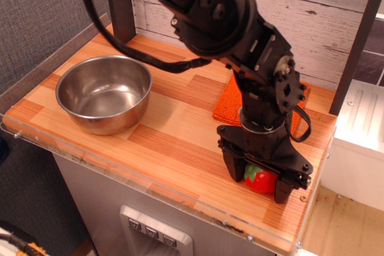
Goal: Place the strawberry on the far right edge of the table
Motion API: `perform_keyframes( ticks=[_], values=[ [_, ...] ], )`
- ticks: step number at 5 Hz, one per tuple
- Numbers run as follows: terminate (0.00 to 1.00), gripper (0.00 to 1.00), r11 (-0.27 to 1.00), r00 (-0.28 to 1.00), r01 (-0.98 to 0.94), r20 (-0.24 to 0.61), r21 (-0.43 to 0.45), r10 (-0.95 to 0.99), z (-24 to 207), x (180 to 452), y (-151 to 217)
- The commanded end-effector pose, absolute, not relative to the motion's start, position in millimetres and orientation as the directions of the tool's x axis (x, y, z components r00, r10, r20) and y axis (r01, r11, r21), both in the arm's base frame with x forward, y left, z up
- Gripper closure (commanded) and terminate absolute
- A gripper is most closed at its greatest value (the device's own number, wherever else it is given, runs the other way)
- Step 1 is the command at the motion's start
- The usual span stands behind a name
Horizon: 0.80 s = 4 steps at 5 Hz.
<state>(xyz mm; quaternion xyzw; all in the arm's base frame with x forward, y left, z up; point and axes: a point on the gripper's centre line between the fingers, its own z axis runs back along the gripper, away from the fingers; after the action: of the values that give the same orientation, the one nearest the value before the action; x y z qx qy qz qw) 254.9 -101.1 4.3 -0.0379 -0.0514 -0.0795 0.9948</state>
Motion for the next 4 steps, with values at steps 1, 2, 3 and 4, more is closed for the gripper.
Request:
perform_keyframes(
  ticks=[1,2,3,4],
  values=[
    [0.0,0.0,0.984,0.978,0.149,0.16,-0.098,-0.133,41,248,-79],
    [0.0,0.0,0.983,0.975,0.137,0.194,-0.121,-0.112,66,246,-69],
    [0.0,0.0,0.987,0.973,0.11,0.218,-0.121,-0.082,90,243,-48],
    [0.0,0.0,0.994,0.977,0.088,0.2,-0.067,-0.073,95,247,-23]
  ],
)
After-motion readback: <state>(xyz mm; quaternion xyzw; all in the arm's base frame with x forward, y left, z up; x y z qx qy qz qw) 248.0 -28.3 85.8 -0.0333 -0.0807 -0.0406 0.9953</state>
